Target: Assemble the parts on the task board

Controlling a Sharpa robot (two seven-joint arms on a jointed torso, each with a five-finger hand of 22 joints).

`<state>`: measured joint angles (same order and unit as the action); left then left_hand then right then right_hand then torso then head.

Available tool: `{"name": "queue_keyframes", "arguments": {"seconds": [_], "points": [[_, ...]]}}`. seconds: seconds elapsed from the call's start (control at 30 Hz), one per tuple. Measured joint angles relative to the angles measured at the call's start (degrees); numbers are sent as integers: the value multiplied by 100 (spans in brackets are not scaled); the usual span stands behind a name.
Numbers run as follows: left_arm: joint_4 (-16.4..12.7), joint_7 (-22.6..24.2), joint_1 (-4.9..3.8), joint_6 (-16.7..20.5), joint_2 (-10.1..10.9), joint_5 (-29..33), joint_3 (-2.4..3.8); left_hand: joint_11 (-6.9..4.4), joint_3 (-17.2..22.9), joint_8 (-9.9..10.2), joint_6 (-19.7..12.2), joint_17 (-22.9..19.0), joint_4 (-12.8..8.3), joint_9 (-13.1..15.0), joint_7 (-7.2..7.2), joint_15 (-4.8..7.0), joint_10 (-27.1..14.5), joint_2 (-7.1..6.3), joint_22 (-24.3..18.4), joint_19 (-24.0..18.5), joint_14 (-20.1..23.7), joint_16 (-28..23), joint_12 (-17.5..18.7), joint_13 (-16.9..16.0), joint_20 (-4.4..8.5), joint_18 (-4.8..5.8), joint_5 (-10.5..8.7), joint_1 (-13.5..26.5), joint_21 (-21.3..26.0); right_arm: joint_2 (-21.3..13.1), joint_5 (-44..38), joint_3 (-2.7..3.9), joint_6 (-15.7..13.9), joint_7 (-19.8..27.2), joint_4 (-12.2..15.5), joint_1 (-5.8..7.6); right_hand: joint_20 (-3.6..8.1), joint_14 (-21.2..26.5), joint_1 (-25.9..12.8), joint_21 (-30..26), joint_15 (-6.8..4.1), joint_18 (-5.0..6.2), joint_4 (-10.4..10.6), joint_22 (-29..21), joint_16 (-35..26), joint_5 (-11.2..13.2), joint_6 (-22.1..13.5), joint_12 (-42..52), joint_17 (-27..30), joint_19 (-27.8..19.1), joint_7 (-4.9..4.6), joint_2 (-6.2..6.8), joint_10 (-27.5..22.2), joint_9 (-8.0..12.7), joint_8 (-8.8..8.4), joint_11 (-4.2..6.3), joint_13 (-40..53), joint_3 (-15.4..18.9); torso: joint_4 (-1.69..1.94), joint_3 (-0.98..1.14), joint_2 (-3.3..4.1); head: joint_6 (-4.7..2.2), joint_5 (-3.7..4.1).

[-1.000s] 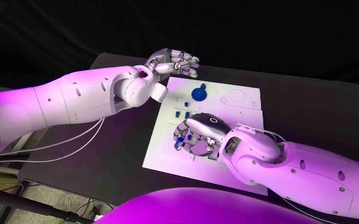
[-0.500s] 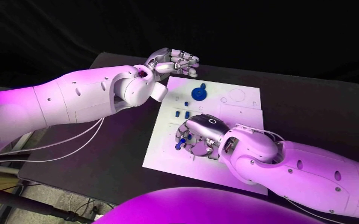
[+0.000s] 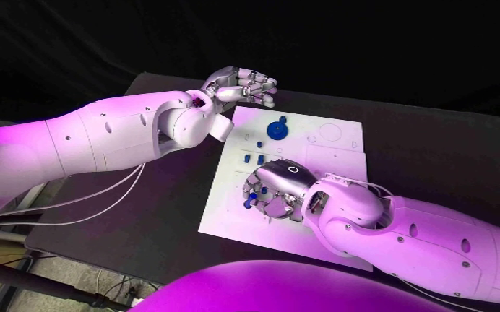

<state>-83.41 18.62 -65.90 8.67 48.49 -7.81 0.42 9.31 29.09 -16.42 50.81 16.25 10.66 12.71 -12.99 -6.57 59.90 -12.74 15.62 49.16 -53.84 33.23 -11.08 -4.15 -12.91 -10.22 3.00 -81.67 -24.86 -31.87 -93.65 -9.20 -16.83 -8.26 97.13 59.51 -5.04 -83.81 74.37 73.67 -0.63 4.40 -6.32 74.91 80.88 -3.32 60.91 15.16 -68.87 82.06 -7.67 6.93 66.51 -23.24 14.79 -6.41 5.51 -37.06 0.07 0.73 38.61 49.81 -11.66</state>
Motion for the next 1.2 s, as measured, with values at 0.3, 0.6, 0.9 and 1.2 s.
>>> {"name": "queue_keyframes", "arguments": {"seconds": [0.3,0.6,0.9,1.2], "points": [[0,-5,0,-2,4,1,0,0,0,0,0,5,0,0,0,0,0,0,-8,0,0,-22,0,0,0,0,0,0,25,8,1,-10,30,11,-15,-2,-71,-20,-287,-147,63,1,121,-1,-22,-217,-537,-199,62,-71,-123,251,-115,114,-275,195,-55,279,-2,-2,-1,7,5],[0,-11,-1,-3,27,1,0,0,0,0,0,5,0,0,0,0,0,0,-8,0,0,-22,0,1,0,0,0,0,24,-114,89,-29,51,82,37,-20,-175,-31,-465,-602,155,0,190,-1,-89,-199,-893,-317,216,-239,-212,416,-605,216,-512,30,-144,474,1,1,-4,17,10],[1,-15,-1,-2,36,2,0,0,0,0,0,4,0,0,0,0,0,0,-14,0,0,-22,0,1,0,0,0,0,24,-326,194,-26,-166,200,204,-18,-214,-10,-458,-824,176,7,204,3,-141,-199,-945,-317,309,-359,-226,423,-808,229,-542,-3,-157,576,-4,5,-3,12,1],[14,-21,0,-2,36,3,-2,0,0,0,0,4,0,0,0,0,0,0,-13,-1,0,-22,0,1,0,0,0,0,24,-1046,476,49,-731,402,661,161,-231,-31,-375,-983,197,93,215,3,-211,-235,-943,-101,435,-418,-269,439,-763,237,-593,-6,-113,689,-10,7,-14,-49,124]]}}
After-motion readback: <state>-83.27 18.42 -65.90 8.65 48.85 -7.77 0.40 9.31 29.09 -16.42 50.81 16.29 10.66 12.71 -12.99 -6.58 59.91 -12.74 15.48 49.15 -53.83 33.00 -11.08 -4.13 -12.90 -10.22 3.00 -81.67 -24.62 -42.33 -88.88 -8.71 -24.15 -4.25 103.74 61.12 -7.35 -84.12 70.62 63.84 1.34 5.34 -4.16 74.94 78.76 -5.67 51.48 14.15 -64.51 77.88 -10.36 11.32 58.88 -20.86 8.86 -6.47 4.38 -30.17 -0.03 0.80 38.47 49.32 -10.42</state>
